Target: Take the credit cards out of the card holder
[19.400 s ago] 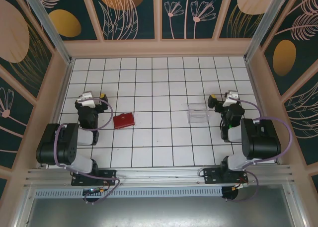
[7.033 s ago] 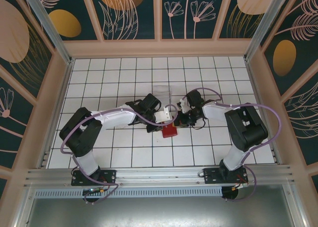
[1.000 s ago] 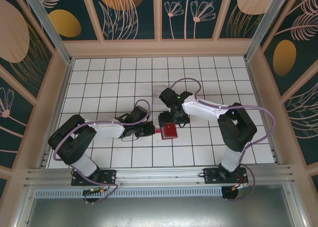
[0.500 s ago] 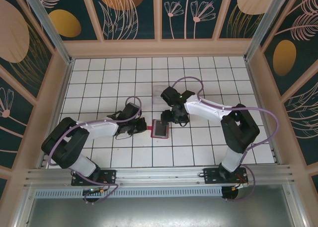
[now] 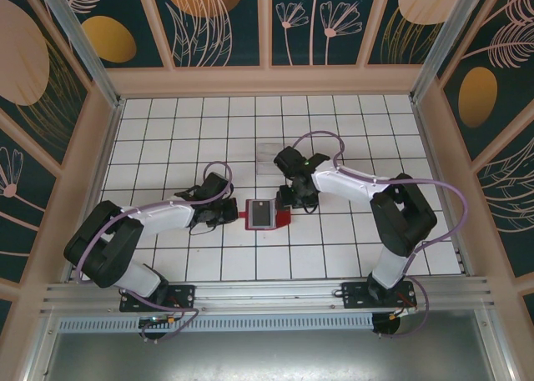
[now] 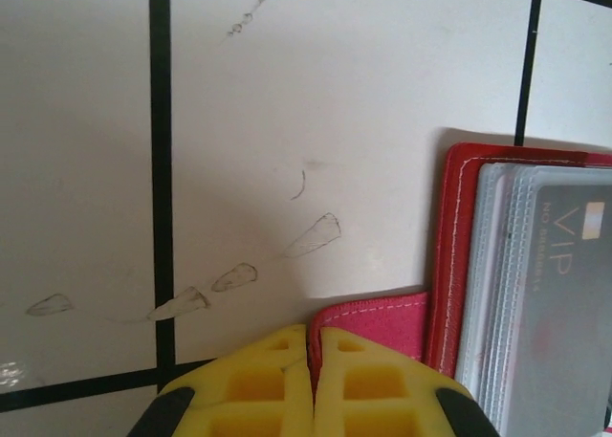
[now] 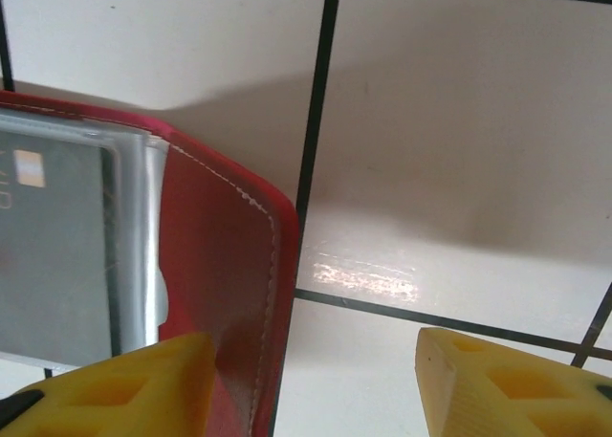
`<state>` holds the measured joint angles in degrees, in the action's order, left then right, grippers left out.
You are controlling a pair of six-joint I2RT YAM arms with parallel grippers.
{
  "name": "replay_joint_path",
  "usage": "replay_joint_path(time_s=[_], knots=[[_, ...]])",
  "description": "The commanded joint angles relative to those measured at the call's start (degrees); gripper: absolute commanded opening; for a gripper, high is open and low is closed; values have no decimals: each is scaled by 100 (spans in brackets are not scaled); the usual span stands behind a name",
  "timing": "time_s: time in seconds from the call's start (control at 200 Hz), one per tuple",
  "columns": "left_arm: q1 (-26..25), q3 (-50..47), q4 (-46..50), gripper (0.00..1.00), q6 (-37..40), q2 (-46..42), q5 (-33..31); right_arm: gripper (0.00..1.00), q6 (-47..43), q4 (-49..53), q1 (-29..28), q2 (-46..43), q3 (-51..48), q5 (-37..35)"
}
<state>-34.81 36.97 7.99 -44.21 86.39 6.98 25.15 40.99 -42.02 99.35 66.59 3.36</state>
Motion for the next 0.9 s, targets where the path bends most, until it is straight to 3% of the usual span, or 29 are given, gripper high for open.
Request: replay_joint_path(time_s=[0.0, 0.195, 0.345, 0.425, 0.621, 0.896], knots=[[44, 114, 555, 0, 154, -26, -441, 58, -88, -192, 84, 2, -156, 85], [43, 220, 634, 2, 280, 109, -421, 59, -99, -362, 133, 190, -378, -13], [42, 319, 725, 14, 380, 176, -435, 60, -24, -386, 120, 331, -479, -223], [39, 400, 824, 24, 425, 185, -494, 65, 45, -335, 95, 389, -489, -394], [44, 709, 1116, 36, 458, 82, -628, 67, 160, -207, -22, 370, -458, -646], [44, 1415, 1724, 38, 673, -122, -730, 69, 297, -87, -121, 10, -248, -615]])
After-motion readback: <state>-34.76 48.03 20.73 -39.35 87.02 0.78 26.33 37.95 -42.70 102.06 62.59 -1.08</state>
